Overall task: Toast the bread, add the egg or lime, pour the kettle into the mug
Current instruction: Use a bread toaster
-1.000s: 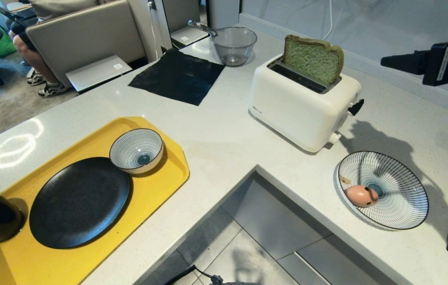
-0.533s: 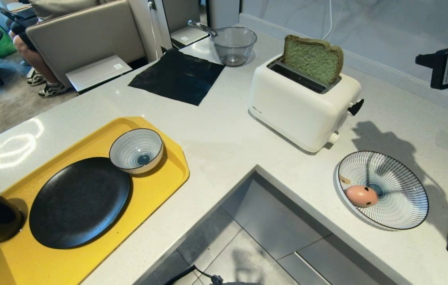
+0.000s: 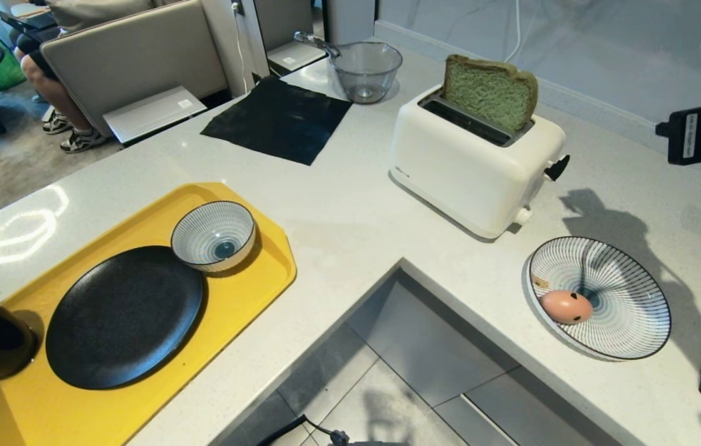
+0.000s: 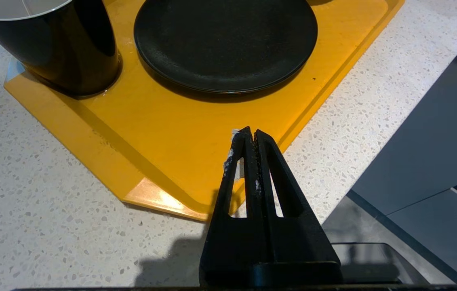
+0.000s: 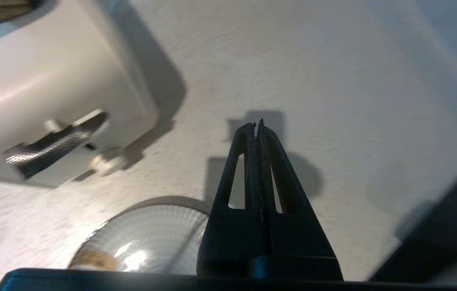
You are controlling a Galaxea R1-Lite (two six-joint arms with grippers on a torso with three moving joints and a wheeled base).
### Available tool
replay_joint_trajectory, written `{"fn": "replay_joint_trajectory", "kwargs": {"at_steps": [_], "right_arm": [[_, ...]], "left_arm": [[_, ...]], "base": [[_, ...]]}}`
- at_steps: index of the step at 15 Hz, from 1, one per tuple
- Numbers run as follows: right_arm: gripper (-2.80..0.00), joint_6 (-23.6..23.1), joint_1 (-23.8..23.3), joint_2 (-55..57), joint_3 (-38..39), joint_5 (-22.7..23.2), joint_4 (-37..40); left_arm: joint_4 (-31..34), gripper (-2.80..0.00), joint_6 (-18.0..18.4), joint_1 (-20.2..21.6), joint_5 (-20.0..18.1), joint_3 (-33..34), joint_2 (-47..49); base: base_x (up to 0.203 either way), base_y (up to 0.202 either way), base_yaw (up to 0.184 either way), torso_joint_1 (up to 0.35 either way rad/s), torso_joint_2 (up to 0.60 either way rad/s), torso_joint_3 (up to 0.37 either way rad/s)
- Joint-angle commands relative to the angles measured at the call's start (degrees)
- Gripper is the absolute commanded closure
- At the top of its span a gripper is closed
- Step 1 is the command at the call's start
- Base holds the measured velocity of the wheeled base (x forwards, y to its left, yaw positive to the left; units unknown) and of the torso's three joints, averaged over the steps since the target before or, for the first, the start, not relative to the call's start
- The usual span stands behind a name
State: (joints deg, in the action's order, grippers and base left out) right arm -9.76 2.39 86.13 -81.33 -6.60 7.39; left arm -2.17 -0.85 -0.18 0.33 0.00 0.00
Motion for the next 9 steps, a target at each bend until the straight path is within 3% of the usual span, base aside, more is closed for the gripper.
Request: {"fn": "replay_joint_trajectory", "kwargs": {"at_steps": [1,3,5,9], "right_arm": [[0.0,1.0,-4.1,0.3,0.6,16.1,0.8],[0.0,2.2,-7.4,0.3,2.5,30.4,-0.7],[0.0,4.5,-8.8,0.2,7.3,39.6,-11.6],[0.0,4.8,-8.4,-1.2,16.6,42.8,-25.5]], "left_arm": [[0.0,0.0,0.0,0.0,0.0,0.8,0.0],[0.0,0.0,0.0,0.0,0.0,0.8,0.0],[0.0,0.0,0.0,0.0,0.0,0.8,0.0],[0.0,0.0,0.0,0.0,0.0,0.8,0.0]], "base": [[0.0,0.0,0.0,0.0,0.0,0.0],[0.0,0.0,0.0,0.0,0.0,0.0],[0.0,0.0,0.0,0.0,0.0,0.0],[0.0,0.0,0.0,0.0,0.0,0.0]]}}
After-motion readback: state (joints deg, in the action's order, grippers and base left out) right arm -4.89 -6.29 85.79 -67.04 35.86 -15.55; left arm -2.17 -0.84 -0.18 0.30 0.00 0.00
